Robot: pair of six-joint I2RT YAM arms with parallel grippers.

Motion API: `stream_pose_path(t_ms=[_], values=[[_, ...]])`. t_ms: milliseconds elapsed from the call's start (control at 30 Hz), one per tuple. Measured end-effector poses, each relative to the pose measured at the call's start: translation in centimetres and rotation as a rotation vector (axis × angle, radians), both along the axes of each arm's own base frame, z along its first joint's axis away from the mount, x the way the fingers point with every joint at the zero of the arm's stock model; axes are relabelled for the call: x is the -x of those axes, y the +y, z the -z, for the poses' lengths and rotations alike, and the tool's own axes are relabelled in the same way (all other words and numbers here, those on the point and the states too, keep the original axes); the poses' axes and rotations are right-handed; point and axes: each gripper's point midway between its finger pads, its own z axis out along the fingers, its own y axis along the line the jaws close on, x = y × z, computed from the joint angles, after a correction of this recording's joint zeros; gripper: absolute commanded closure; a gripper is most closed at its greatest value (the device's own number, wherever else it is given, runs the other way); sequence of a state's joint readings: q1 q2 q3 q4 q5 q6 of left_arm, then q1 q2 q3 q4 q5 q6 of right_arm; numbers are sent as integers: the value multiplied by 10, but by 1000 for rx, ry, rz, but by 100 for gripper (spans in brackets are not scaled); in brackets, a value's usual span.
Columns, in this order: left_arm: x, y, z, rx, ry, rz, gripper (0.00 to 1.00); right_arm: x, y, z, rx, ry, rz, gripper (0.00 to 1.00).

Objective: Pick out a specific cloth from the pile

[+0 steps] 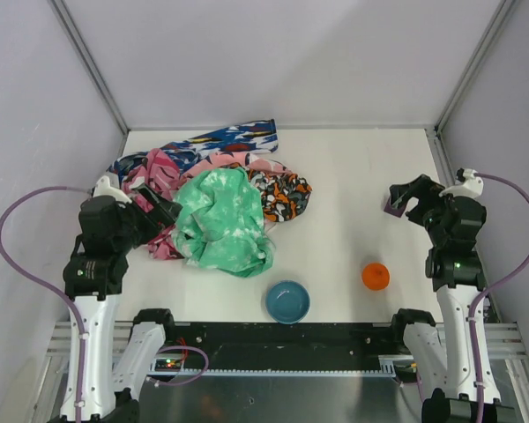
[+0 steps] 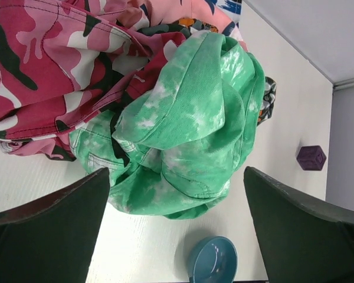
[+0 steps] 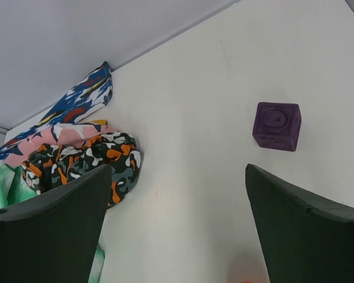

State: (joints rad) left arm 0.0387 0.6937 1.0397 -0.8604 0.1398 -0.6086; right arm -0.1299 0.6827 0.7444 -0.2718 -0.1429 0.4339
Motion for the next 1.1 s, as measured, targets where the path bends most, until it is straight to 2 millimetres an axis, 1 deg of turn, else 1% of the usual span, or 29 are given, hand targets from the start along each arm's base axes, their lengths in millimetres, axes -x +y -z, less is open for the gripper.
stream_pose_path(t_ms=[233,300,333,400,500,567,633,667,733,800,900,1000,1100], values=[[-5,-6,6,10,11,34,0,2,8,2,1,-4,-45,1],[-10,-12,8,8,15,63,0,2,12,2,4,-11,-72,1],[-12,-19,9,2,18,90,0,3,14,4,3,-11,-86,1],[-16,-39,14,-23,32,163,0,3,18,6,3,-7,-108,1],[-24,-87,21,-125,73,323,0,3,24,9,8,1,-148,1],[-34,-113,21,-215,75,390,0,3,27,11,11,5,-173,1],[-50,-139,27,-321,78,449,0,2,31,13,14,12,-202,1],[-58,-149,32,-371,82,470,0,1,33,15,15,17,-218,1],[-73,-159,45,-458,104,490,0,1,37,18,15,27,-247,1],[-88,-160,66,-556,147,488,0,0,40,21,20,32,-270,1],[-106,-156,99,-688,230,485,0,0,43,23,22,38,-296,1],[-121,-160,128,-771,301,502,0,0,45,25,27,40,-313,1],[-131,-165,151,-822,357,517,0,0,46,26,32,43,-319,1]])
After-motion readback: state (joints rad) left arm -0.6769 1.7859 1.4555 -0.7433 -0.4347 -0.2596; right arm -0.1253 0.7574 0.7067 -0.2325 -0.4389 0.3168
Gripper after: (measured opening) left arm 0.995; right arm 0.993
